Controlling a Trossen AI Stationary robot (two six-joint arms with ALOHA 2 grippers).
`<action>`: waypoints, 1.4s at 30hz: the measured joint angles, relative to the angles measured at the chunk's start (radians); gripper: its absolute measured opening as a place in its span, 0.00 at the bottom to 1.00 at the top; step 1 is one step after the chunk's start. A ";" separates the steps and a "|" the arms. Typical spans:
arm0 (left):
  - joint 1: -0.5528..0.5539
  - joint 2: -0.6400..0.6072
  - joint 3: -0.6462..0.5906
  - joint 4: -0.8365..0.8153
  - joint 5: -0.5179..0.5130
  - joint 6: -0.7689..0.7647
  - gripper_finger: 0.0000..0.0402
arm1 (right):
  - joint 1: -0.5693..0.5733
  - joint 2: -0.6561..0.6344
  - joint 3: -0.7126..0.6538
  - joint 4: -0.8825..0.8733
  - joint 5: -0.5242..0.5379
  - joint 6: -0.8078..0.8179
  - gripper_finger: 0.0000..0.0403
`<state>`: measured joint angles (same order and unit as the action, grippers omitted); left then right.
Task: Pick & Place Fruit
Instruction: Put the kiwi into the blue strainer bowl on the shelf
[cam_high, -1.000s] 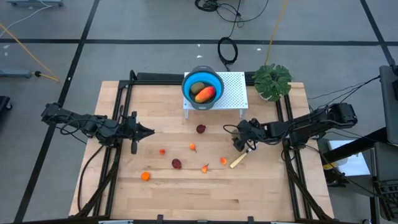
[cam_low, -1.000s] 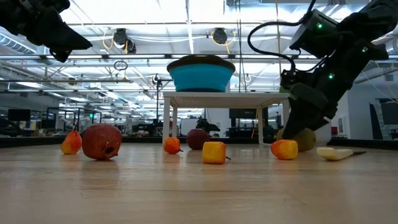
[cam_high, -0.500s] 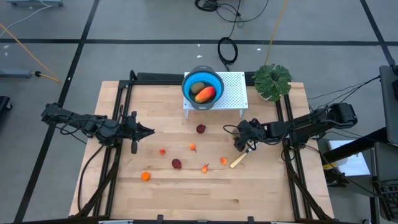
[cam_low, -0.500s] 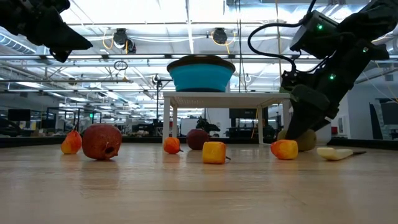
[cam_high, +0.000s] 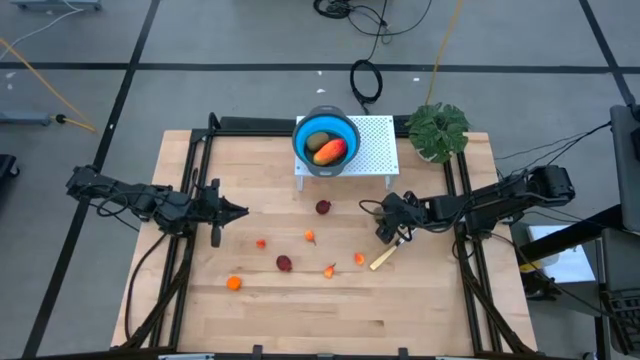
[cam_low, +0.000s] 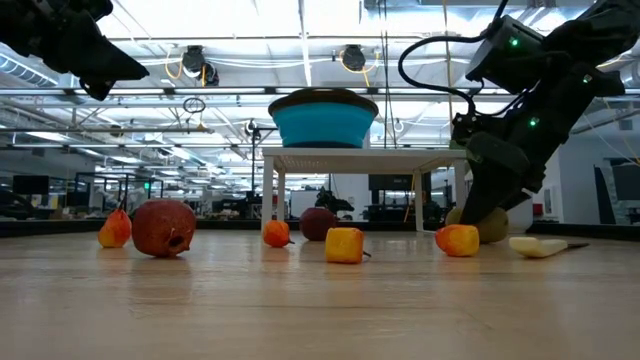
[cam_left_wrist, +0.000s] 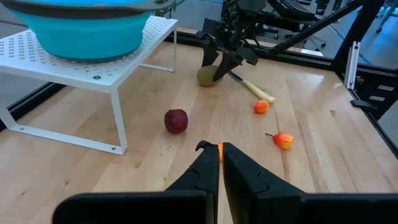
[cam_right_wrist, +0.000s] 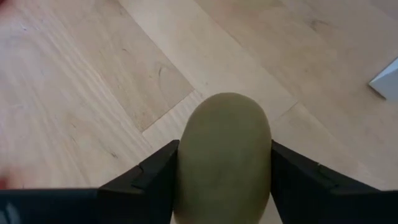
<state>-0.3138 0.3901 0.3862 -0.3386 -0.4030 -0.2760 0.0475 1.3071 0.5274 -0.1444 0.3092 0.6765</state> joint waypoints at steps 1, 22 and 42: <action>0.000 0.000 0.000 0.000 0.000 0.000 0.05 | 0.000 0.000 0.000 0.000 0.000 0.008 0.50; 0.000 0.001 0.000 0.050 0.004 -0.025 0.05 | 0.000 -0.039 0.000 0.711 -0.237 0.176 0.50; 0.000 0.002 0.000 0.059 0.003 -0.045 0.05 | 0.000 -0.040 0.000 1.224 -0.233 0.294 0.50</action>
<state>-0.3138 0.3923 0.3862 -0.2798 -0.4003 -0.3205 0.0475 1.2667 0.5274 1.0796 0.0761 0.9703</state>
